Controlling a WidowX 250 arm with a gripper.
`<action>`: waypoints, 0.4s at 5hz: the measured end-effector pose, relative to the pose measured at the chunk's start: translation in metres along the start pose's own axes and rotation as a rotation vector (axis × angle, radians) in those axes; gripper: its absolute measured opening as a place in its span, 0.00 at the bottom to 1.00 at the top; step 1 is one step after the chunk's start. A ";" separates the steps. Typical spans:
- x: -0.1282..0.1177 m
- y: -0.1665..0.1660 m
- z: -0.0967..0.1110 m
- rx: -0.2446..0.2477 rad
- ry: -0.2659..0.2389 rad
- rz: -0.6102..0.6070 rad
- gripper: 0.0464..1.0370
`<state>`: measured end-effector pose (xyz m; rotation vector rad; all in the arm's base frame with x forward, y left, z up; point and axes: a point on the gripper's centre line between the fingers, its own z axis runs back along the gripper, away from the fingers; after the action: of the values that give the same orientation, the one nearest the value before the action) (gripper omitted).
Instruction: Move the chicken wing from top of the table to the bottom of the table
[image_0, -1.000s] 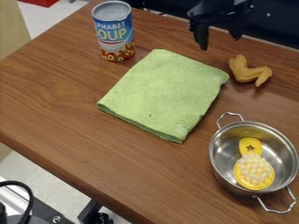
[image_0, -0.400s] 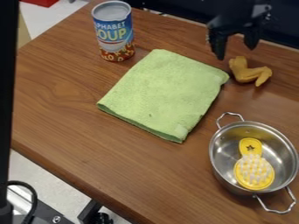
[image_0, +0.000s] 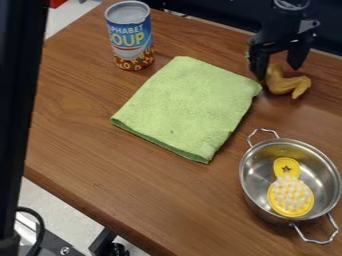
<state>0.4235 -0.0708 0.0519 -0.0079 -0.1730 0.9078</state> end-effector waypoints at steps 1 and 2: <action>-0.001 0.001 -0.006 0.016 -0.004 0.002 0.92; 0.000 0.001 -0.006 0.015 -0.018 0.005 0.75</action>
<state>0.4239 -0.0698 0.0461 0.0139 -0.1830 0.9145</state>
